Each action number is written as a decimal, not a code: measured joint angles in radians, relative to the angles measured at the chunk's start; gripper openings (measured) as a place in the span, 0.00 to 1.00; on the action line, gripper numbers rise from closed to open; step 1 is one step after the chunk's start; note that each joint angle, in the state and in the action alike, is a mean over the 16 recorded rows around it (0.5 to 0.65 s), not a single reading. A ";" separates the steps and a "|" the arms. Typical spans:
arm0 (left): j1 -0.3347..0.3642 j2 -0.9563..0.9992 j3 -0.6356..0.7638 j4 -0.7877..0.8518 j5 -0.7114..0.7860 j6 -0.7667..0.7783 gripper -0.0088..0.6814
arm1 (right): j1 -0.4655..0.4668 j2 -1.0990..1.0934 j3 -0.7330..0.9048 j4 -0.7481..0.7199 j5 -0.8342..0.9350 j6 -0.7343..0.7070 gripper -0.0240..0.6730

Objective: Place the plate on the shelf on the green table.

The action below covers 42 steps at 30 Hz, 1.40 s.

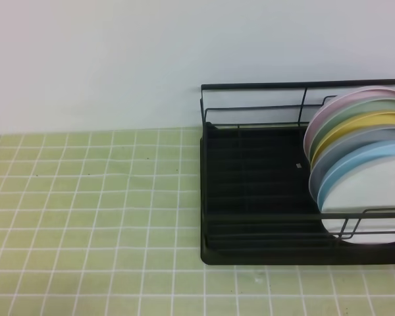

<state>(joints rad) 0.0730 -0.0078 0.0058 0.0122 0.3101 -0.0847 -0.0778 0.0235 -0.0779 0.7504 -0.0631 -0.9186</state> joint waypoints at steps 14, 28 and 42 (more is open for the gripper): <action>0.000 0.000 -0.004 0.000 0.000 0.000 0.01 | 0.004 -0.055 0.080 -0.041 0.032 0.026 0.03; 0.000 0.001 0.000 0.000 0.000 0.000 0.01 | 0.010 -0.058 0.111 -0.609 0.336 0.594 0.03; 0.000 0.001 -0.004 0.000 0.000 0.000 0.01 | 0.010 -0.055 0.115 -0.680 0.364 0.678 0.03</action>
<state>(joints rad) 0.0730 -0.0073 0.0018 0.0119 0.3101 -0.0847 -0.0682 -0.0319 0.0370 0.0703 0.3014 -0.2409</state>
